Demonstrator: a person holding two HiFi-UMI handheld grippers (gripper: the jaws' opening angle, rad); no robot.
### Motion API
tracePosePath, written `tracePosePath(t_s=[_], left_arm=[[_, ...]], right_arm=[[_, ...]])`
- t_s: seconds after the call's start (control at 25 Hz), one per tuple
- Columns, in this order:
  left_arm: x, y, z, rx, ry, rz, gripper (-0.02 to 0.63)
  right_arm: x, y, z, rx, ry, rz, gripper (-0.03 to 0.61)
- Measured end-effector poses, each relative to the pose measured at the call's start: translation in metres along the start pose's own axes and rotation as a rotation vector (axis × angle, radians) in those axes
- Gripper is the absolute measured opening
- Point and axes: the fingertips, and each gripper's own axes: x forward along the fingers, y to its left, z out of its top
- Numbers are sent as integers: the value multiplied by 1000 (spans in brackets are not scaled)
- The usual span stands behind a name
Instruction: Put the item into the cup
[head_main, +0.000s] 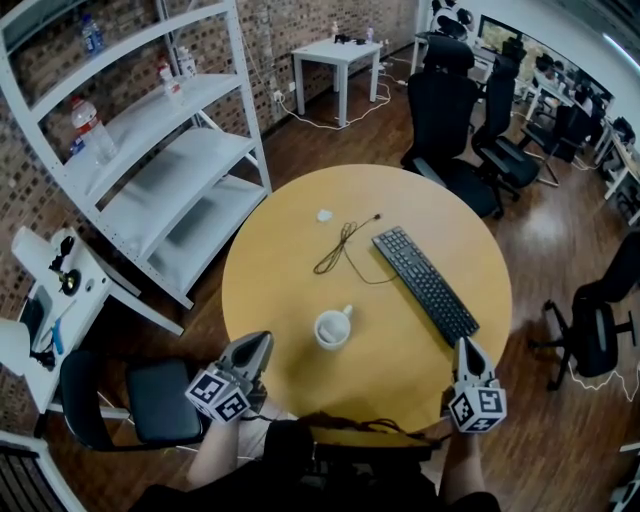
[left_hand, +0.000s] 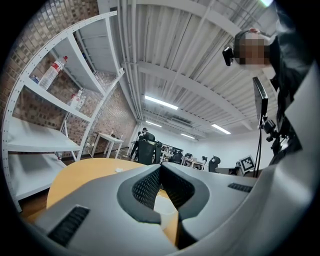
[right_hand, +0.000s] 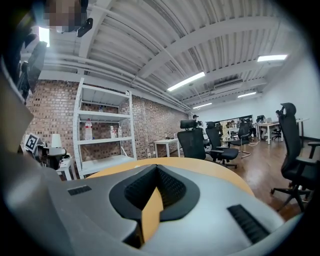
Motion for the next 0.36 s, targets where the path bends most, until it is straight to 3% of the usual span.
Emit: tracePosePath(t_s=[0.36], left_arm=[[-3,0,1,2,-2,-1,-5]], right_arm=[[3,11,-5,-13,22,24,9]])
